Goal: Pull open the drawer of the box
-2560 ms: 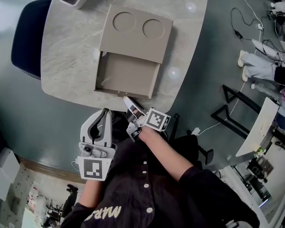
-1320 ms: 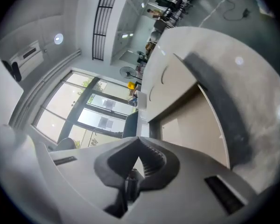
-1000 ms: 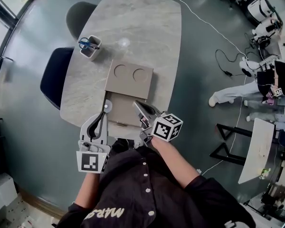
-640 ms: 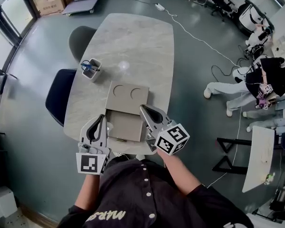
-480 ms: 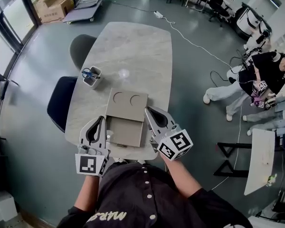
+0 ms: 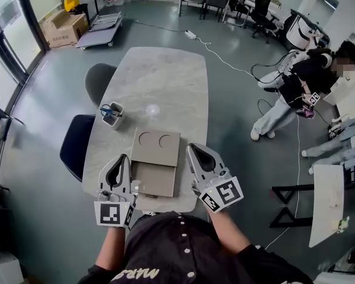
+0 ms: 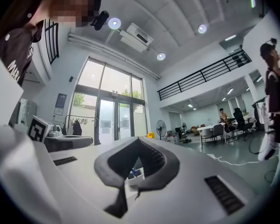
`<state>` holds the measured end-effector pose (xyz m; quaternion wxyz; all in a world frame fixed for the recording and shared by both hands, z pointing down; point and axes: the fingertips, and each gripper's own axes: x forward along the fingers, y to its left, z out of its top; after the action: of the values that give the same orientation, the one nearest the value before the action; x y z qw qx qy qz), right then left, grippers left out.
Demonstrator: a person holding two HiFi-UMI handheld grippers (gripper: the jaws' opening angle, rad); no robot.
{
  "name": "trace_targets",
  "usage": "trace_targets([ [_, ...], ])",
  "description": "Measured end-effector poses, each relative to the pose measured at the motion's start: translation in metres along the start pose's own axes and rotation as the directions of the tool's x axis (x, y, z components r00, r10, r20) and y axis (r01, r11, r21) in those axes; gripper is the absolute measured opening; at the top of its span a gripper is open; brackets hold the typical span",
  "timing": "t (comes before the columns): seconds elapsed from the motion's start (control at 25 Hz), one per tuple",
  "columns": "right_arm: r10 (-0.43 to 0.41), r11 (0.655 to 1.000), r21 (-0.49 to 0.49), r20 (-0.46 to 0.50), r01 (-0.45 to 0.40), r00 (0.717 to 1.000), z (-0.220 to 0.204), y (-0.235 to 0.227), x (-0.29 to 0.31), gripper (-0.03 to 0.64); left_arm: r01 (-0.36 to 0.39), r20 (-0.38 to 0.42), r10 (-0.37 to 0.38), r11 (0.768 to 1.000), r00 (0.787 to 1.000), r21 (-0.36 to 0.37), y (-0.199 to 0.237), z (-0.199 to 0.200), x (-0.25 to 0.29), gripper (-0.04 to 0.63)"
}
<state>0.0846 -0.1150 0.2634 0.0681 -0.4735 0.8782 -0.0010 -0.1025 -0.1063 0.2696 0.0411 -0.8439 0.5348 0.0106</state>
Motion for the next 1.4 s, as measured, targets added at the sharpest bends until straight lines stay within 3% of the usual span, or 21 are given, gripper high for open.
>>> trace_targets([
  [0.8,0.005,0.999,-0.042,-0.032,-0.007,0.999,-0.006,0.005,0.006,-0.003,-0.019,-0.011,0.020,0.998,1.000,0.058,0.002,0.004,-0.011,0.017],
  [1.4,0.005,1.000,-0.024,-0.035,-0.005,0.999,-0.008,0.007,0.009,-0.003,-0.027,-0.011,0.028,0.998,1.000,0.051,0.002,0.000,-0.011,0.017],
])
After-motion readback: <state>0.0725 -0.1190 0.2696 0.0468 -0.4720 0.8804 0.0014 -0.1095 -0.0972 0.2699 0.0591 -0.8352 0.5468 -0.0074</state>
